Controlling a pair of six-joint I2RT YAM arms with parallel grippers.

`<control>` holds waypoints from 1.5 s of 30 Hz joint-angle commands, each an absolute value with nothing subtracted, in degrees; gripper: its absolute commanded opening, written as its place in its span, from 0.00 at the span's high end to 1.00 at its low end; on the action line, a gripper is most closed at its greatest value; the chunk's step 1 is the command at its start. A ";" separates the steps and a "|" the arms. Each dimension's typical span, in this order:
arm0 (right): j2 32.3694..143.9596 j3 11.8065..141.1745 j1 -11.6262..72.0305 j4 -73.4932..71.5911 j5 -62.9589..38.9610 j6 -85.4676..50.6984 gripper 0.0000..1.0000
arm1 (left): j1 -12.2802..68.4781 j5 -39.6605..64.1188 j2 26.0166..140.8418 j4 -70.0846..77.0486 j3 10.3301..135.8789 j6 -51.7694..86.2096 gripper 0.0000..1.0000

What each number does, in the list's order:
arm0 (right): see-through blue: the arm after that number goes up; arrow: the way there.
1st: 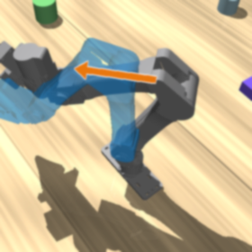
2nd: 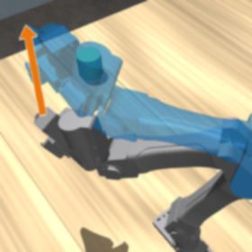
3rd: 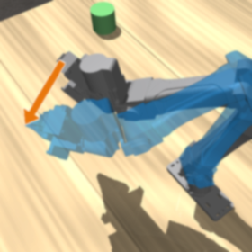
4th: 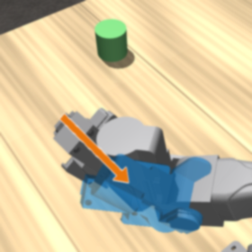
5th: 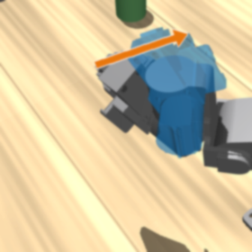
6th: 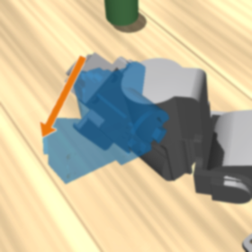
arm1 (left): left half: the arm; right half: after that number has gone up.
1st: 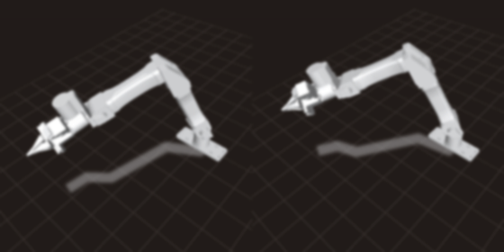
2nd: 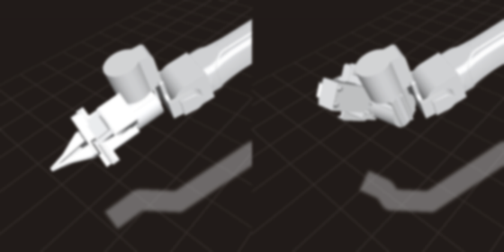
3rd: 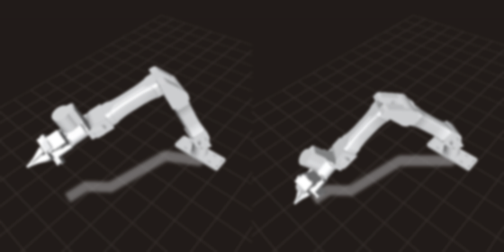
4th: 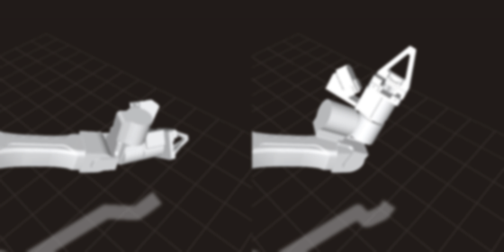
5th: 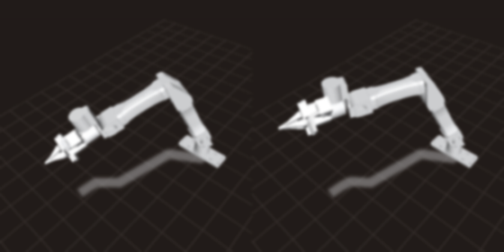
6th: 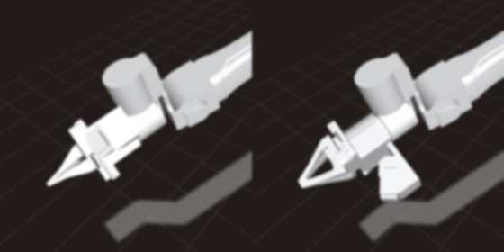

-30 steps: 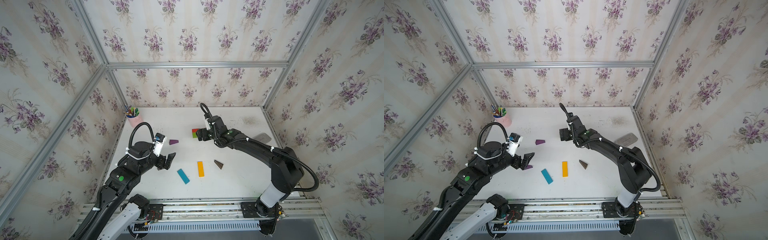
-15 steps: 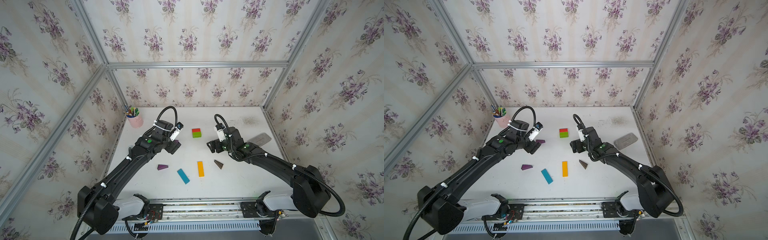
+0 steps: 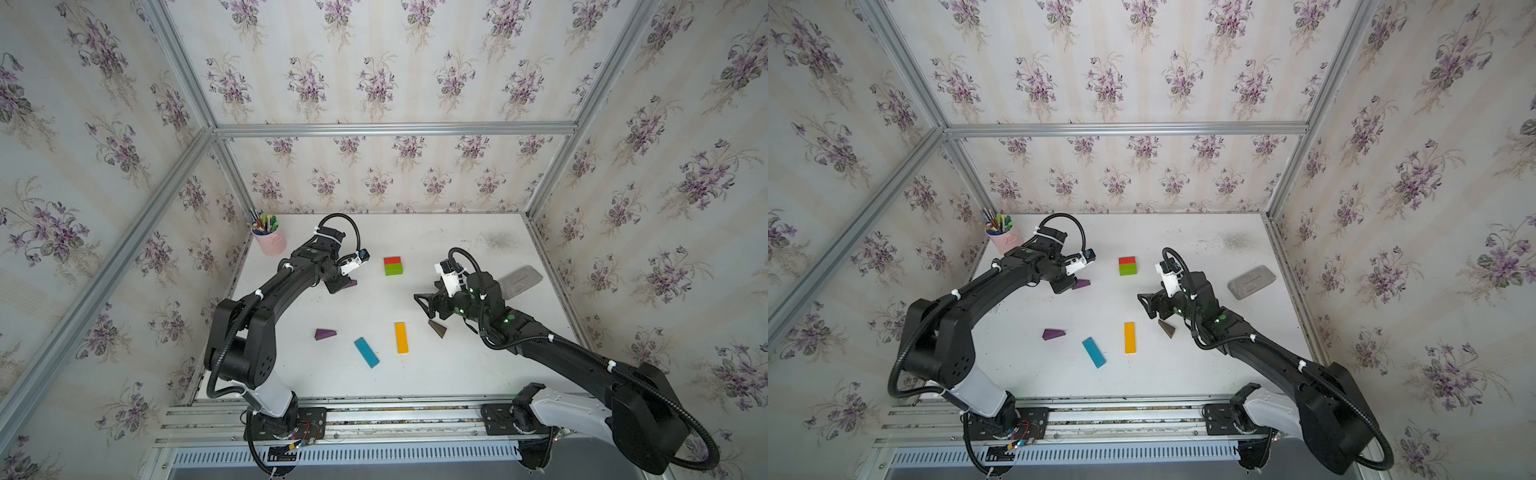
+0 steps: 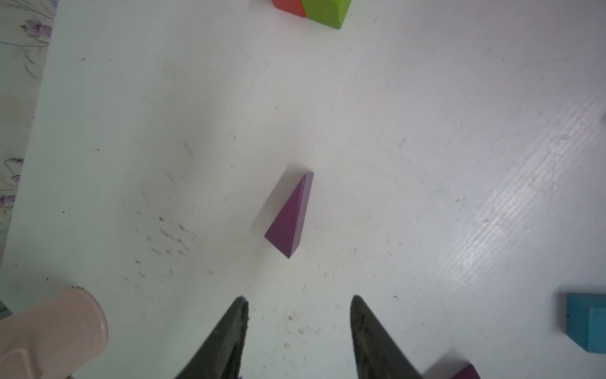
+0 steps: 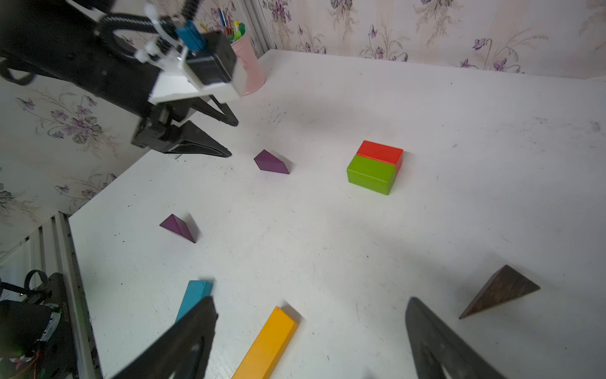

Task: Assemble a small pinwheel with building blocks
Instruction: Pick up the building block from the center of the board.

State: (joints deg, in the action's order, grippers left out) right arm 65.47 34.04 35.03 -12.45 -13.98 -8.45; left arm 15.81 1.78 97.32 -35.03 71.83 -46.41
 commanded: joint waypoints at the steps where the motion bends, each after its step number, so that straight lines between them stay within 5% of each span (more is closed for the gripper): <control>1: 64.42 33.46 35.07 -17.76 -15.89 -8.03 0.09 | 15.64 4.36 100.74 -35.02 74.28 -48.99 0.54; 45: 65.92 33.75 35.07 -18.23 -19.24 -7.34 0.09 | 12.92 3.58 113.51 -38.90 81.54 -48.42 0.57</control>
